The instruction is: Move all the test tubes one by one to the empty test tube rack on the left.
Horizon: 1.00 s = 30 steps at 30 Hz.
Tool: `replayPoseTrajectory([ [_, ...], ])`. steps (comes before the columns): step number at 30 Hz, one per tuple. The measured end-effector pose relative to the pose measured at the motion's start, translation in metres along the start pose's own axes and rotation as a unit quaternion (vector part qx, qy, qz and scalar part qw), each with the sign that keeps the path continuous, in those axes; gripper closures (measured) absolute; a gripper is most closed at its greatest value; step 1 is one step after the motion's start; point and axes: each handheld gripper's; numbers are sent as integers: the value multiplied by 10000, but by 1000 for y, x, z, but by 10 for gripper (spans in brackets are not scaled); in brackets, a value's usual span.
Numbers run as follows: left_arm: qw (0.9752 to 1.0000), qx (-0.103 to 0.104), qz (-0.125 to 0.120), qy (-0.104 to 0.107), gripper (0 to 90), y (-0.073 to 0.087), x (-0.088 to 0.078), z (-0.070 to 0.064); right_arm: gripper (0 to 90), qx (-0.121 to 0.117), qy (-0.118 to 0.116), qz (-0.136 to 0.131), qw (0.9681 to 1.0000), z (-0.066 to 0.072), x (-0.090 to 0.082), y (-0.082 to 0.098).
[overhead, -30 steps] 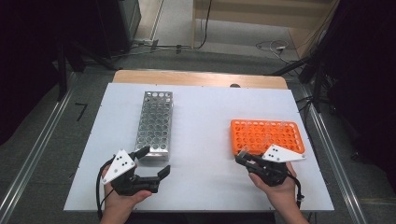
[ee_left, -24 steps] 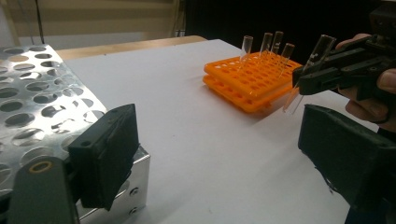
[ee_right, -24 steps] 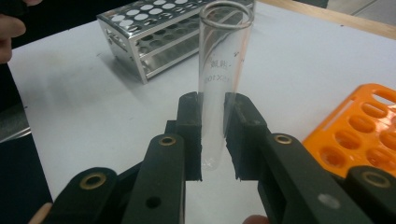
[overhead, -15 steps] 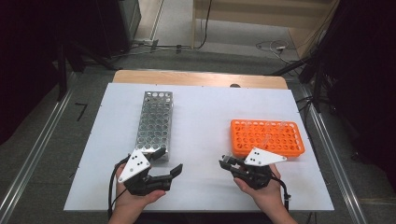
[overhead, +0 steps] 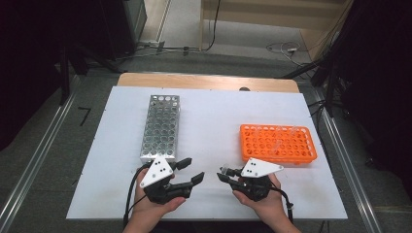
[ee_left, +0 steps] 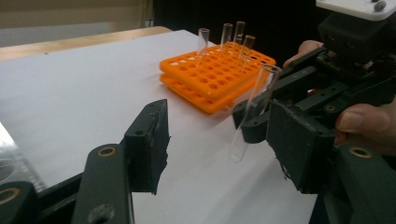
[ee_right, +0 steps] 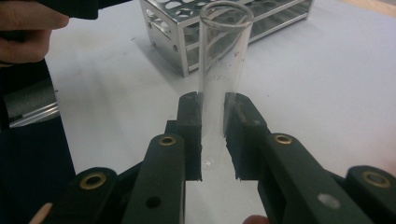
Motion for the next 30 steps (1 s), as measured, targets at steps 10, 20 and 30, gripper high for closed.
replayPoseTrajectory([
  [10, 9997, 134, 110, 183, 439, -1, 11, -11, 740, -190, -69, 58, 9998, 12, 6, -2],
  [20, 9991, 227, 171, 326, 483, -1, 18, -17, 740, -352, -127, 110, 9992, 21, 10, -4],
  [30, 9987, 245, 298, 342, 583, 1, 26, -22, 740, -508, -236, 116, 9984, 28, 11, -5],
])
Point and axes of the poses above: each handheld gripper's, and its own axes: x roughly forward along the jaws, y roughly out of its underside, z roughly to its left, and after that the axes turned 6 degrees about y, right-handed
